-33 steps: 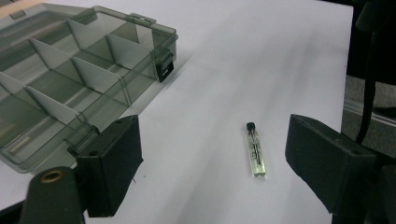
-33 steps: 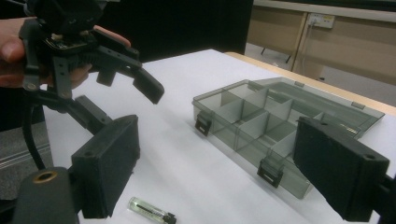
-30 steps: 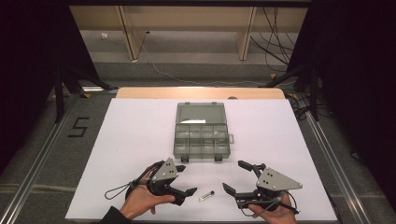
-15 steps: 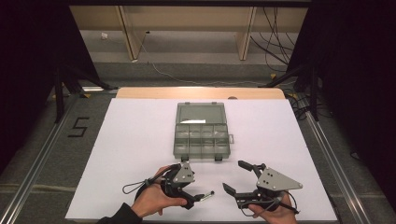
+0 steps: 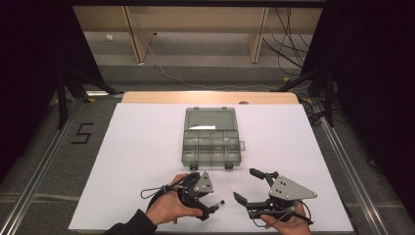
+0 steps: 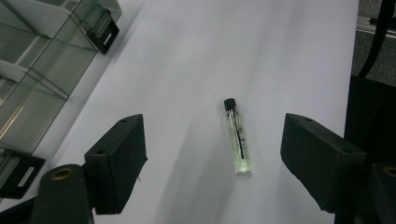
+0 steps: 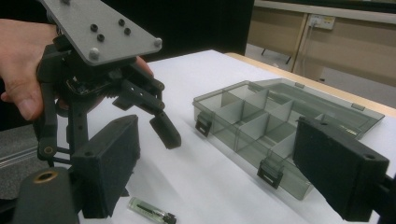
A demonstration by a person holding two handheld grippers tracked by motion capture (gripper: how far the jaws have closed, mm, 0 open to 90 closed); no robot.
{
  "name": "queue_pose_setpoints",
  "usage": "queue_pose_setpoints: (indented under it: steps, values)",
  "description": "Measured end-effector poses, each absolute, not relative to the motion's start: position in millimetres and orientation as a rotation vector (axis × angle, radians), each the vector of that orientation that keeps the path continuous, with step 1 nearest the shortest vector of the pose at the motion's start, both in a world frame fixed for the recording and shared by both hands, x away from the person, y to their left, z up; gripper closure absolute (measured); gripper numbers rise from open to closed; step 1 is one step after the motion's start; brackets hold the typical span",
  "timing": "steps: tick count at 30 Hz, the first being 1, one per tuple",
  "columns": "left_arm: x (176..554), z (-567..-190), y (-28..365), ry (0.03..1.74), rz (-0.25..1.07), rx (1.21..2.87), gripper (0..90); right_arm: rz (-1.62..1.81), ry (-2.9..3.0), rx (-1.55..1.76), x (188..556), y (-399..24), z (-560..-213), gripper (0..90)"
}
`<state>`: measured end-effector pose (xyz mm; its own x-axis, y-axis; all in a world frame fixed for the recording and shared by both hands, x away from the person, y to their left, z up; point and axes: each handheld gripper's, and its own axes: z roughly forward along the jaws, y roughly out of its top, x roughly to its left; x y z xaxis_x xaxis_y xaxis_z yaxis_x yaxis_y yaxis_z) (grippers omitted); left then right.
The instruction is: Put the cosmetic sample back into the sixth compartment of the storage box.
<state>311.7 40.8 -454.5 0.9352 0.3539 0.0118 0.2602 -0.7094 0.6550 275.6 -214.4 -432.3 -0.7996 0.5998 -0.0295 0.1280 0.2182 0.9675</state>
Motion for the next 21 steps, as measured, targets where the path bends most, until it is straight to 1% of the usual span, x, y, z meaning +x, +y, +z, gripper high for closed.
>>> queue_pose_setpoints:
  steps: [4,6,8,10,21]
  values:
    - [313,-454,34,0.391,0.169,2.450,24.3,1.604,2.105,0.674,275,-215,-432,16.1]
    - [312,-455,31,0.417,0.168,2.436,26.6,1.604,2.105,0.674,275,-215,-432,16.1]
    - [312,-458,28,0.401,0.158,2.474,27.7,1.592,2.114,0.678,275,-215,-431,16.1]
    - [312,-459,27,0.406,0.158,2.477,28.7,1.583,2.127,0.679,275,-216,-431,16.1]
    - [311,-466,15,0.454,0.106,2.483,40.1,1.585,2.126,0.679,275,-216,-431,16.1]
